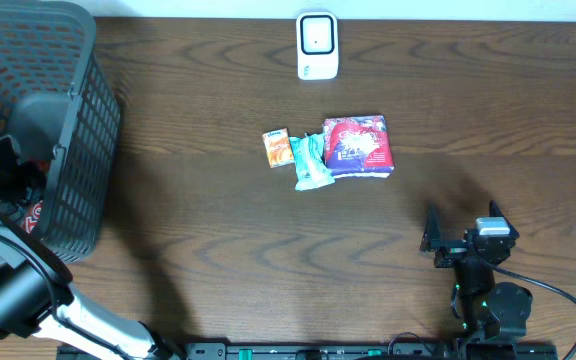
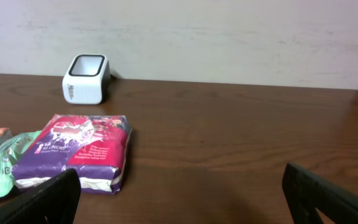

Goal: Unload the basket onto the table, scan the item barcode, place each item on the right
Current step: 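Reach into the basket and grasp the red candy bar with the left gripper, then carry the red candy bar toward the table left of the Kleenex pack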

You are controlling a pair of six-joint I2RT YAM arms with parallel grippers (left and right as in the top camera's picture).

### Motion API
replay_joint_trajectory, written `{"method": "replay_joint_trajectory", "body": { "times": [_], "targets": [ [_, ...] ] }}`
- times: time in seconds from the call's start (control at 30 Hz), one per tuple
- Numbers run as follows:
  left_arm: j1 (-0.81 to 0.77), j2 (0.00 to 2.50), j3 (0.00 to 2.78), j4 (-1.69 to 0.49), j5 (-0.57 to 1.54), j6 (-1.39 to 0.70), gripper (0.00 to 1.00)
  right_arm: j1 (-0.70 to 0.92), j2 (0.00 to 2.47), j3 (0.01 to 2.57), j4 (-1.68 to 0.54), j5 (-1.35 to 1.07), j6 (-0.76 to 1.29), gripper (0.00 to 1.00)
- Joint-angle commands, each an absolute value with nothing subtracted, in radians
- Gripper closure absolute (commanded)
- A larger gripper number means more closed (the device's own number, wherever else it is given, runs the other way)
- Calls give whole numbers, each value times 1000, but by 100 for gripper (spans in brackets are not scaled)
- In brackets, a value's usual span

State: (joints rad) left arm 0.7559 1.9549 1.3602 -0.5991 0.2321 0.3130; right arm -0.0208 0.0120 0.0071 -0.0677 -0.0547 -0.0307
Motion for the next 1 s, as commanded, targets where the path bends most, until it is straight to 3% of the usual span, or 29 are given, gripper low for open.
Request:
{"method": "replay_joint_trajectory", "body": {
  "times": [0.0,0.2,0.4,0.5,0.63,0.73,0.97],
  "targets": [
    [720,1820,1393,-577,260,171,93,-7,6,5,-71,-54,-39,1],
    [665,1571,1403,-356,482,-1,93,-7,6,5,-72,-54,-39,1],
    [565,1367,1403,-64,664,-453,93,-7,6,5,-72,-54,-39,0],
    [469,1308,1403,-28,669,-650,92,-7,6,5,-72,-54,-39,1],
    [282,1289,1403,-45,662,-671,93,-7,6,5,-72,-54,-39,1],
    [125,1306,1403,-131,566,-670,93,-7,6,5,-72,-54,-39,1],
    [-187,1406,1403,-471,46,-671,93,-7,6,5,-71,-54,-39,1]
  ]
}}
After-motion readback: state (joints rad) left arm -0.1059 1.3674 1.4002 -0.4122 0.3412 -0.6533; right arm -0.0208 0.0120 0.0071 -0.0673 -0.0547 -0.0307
